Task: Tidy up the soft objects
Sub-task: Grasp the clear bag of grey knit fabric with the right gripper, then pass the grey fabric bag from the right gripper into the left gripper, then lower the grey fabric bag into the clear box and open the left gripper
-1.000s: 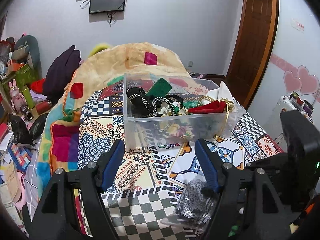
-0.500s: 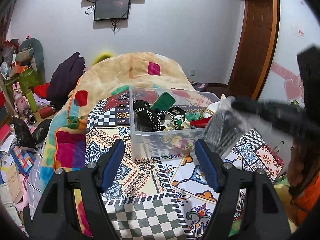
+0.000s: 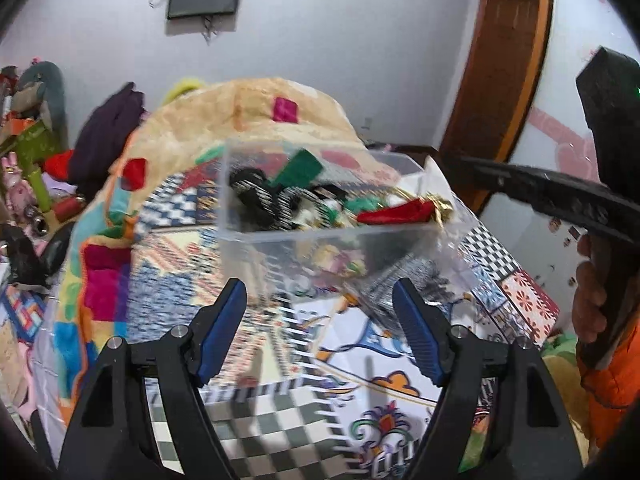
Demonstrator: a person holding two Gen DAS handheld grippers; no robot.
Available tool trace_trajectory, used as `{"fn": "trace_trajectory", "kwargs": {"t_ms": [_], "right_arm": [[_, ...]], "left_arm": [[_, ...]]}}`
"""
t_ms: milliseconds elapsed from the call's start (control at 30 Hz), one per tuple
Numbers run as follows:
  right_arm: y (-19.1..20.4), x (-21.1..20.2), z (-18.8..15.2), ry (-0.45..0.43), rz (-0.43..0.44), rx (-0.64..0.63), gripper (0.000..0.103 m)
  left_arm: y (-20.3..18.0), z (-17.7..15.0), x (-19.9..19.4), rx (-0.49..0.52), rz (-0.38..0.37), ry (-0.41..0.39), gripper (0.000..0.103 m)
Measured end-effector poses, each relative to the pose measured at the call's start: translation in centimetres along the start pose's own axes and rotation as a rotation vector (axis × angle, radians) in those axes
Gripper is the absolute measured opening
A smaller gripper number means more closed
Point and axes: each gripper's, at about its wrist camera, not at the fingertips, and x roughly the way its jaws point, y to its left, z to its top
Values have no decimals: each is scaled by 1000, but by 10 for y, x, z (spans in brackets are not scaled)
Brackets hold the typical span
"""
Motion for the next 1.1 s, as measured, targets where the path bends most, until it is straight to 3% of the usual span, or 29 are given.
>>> {"fn": "trace_trajectory", "kwargs": {"t_ms": [100,233,367,633,867,1000,1100], "right_arm": [[-10,-9,-18,15,-15,31,43],[-22,-16,-35,54,-27,54,45],[-32,-19,-48,78,-62,63,45],[-48,-24,-56,67,-56,96,46],[-54,-28,-61,60,-49,132,46],[-53,-30,-61,50,-53,129,46],[-53,-30,-61,47,-59,128,46]], "left_arm": [[-13,-3,20,18,-32,53,75],[-35,-7,50,44,-90,144,75],[-53,-7,72,57,-81,207,76],[-66,-6,90,47,-39,237,77],[-84,-15,96,100,-82,243,28],[-83,-18,88,103,-80,217,17],[-83,-21,70,141,-50,165,15]]}}
